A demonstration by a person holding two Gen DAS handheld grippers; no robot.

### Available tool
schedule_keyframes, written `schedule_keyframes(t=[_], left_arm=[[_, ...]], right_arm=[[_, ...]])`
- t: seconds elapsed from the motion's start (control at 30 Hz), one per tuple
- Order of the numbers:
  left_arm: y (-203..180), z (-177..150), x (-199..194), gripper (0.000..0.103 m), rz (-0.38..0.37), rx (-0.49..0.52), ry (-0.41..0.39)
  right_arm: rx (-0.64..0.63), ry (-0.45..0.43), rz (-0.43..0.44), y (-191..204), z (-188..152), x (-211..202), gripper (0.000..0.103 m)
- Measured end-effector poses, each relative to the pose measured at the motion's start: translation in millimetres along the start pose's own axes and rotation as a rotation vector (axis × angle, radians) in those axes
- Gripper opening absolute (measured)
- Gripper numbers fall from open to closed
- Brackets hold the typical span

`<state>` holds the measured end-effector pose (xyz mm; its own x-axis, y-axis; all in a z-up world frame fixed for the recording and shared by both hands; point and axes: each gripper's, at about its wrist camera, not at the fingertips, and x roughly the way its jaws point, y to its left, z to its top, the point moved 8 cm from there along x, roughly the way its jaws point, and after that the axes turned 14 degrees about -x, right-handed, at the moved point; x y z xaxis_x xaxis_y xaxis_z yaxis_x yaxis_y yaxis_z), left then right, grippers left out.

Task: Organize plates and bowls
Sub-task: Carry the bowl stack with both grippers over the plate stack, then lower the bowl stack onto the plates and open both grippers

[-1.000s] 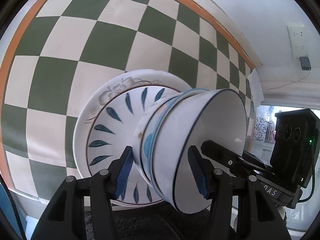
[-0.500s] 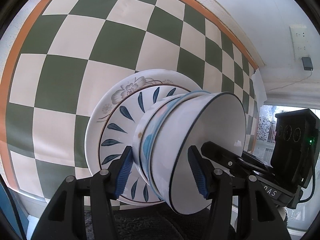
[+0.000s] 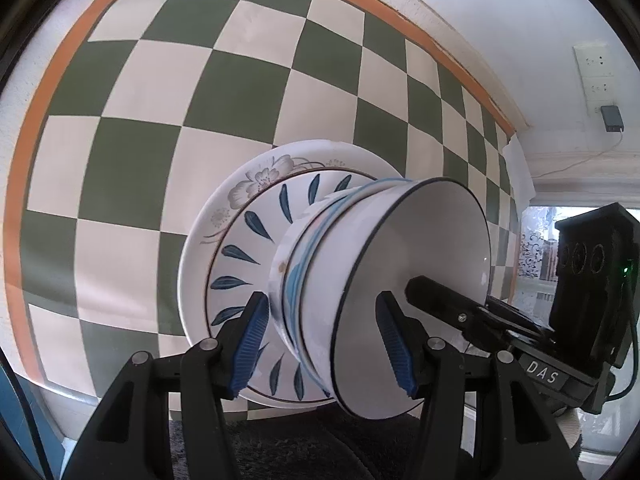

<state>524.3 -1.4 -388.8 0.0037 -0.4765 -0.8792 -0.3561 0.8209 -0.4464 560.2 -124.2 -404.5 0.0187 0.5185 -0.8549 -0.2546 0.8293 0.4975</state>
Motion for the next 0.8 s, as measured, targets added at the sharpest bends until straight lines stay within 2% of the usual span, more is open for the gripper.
schedule_keyframes(t=[0.23,0.43,0.53,0.73,0.8], left_arm=[[3,-2,-7,0.052,0.012,0.0,-0.026],[6,-5,-27,0.052,0.034,0.02,-0.083],[3,-10,-43,0.052,0.054,0.053,-0.141],[-4,-23,-85,0.055,0.149,0.138,-0.307],[-6,-27,-97,0.055,0.171,0.152,-0.354]], right_arm=[[-0.005,-0.03,-0.024,3,0,-11,0.037],[-0.031,-0.047,-0.088,9,-3,-23,0.037],[-0.044,-0.061,-0.127,13,-8,-32,0.037],[-0.082,-0.119,-0.225,30,-21,-63,0.038],[-0.084,-0.151,-0.255,37,-27,-79,0.045]])
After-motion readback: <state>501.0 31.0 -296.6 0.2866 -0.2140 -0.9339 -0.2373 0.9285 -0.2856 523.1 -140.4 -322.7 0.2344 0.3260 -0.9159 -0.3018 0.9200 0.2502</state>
